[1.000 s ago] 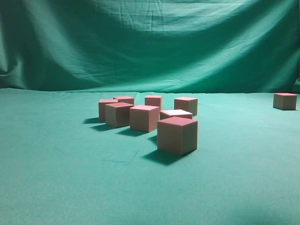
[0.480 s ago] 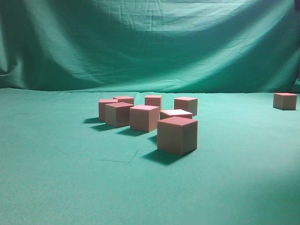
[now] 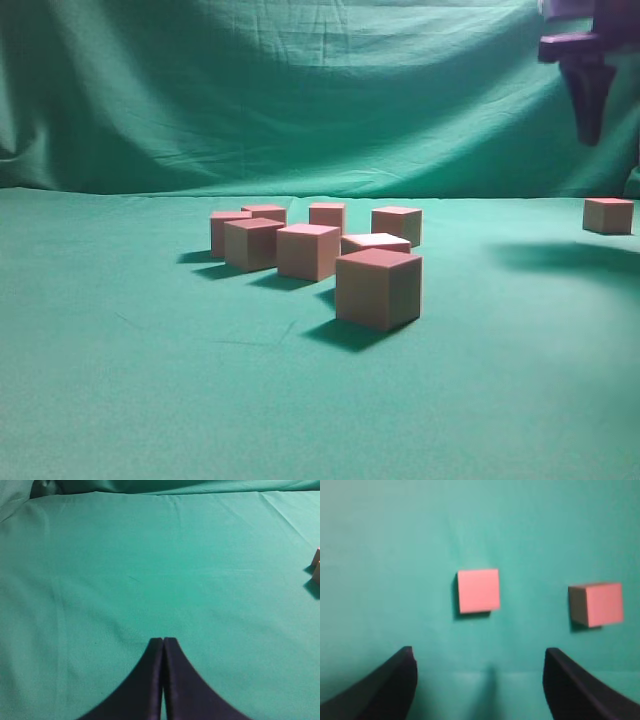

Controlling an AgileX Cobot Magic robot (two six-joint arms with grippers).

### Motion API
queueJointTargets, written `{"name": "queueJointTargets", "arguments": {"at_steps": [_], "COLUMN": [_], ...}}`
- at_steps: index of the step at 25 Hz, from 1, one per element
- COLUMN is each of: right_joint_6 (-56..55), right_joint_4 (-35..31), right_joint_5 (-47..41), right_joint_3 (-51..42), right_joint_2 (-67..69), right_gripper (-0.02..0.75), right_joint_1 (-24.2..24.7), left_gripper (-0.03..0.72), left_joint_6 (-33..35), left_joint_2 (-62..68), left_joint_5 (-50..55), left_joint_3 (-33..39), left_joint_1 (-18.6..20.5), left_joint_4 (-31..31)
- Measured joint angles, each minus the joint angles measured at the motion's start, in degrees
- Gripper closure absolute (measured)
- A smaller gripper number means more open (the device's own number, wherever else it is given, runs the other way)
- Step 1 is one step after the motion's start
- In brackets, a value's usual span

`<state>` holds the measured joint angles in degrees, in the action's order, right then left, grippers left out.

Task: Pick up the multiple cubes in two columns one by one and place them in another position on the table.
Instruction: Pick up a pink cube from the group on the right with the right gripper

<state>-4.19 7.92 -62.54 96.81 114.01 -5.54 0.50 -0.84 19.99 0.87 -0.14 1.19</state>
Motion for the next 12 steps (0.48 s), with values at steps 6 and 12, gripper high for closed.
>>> {"name": "queueJointTargets", "arguments": {"at_steps": [6,12], "right_joint_6": [2.85,3.78], "right_joint_4": [-1.97,-2.78], "right_joint_5": [-0.81,0.57], "right_joint_3": [8.66,10.11], "right_joint_2": [10.32,15.25], "right_gripper": [0.253,0.253], "right_joint_1": [0.75,1.88], "left_gripper": [0.688,0.688], "left_joint_6": [0.00,0.00], "left_joint_2": [0.00,0.00], "left_joint_5": [0.00,0.00], "left_joint_3": [0.00,0.00], "left_joint_1": [0.00,0.00], "left_joint_4": [0.00,0.00]}}
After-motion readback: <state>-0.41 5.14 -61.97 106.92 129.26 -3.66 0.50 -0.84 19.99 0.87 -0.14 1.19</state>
